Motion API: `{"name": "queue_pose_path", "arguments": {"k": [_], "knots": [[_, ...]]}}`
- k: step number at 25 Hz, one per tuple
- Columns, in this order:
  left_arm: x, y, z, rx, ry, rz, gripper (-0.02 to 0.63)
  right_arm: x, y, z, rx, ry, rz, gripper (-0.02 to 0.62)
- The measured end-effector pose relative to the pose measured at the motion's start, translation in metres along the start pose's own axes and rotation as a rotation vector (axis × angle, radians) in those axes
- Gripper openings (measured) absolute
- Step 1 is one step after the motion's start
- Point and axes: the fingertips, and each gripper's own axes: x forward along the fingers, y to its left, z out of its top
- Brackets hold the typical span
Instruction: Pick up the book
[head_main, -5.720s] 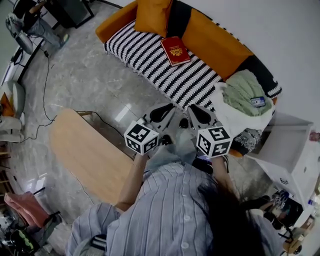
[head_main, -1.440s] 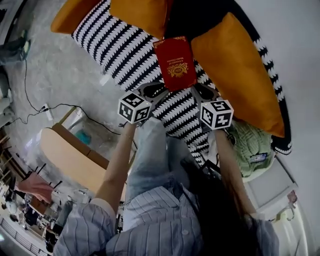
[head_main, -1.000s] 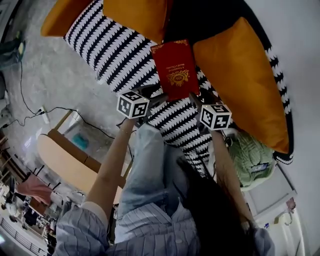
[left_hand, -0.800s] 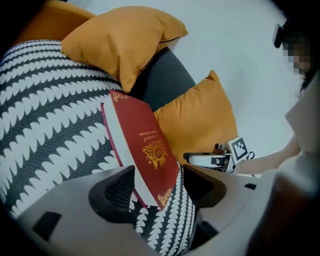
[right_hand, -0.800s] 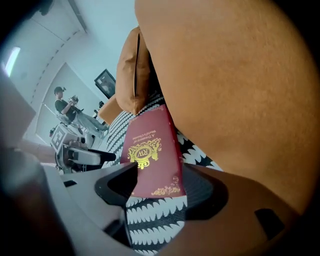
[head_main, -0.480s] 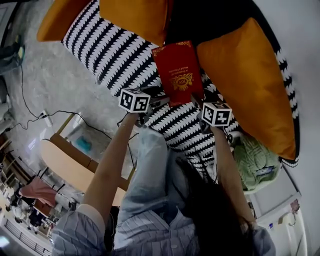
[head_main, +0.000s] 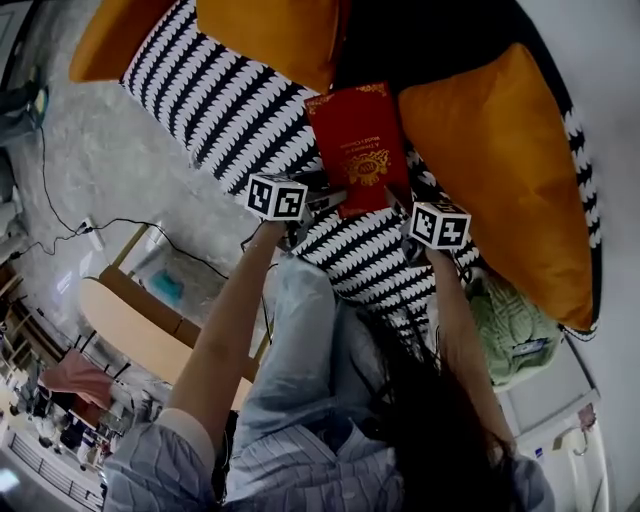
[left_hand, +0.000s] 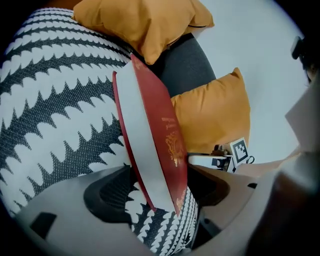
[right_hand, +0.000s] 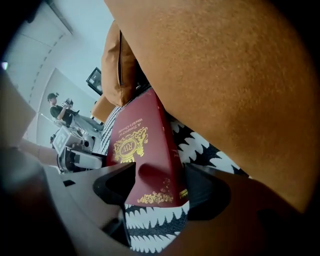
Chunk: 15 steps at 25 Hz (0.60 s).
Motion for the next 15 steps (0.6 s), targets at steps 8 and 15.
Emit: {"name": "queue_pose_path", "arguments": {"k": [8,15], "knots": [[0.003,0.005,0.006,-0.165,-0.117,-0.042,0.345,0.008,-0.002,-0.002,0.064,-0.010,0.042,0.290],[0.007,0.008,0.009,-0.168,-0.062,0.009,0.345,0.015,0.007,-0.003,0.090,0.012,0.052,0.290]]}}
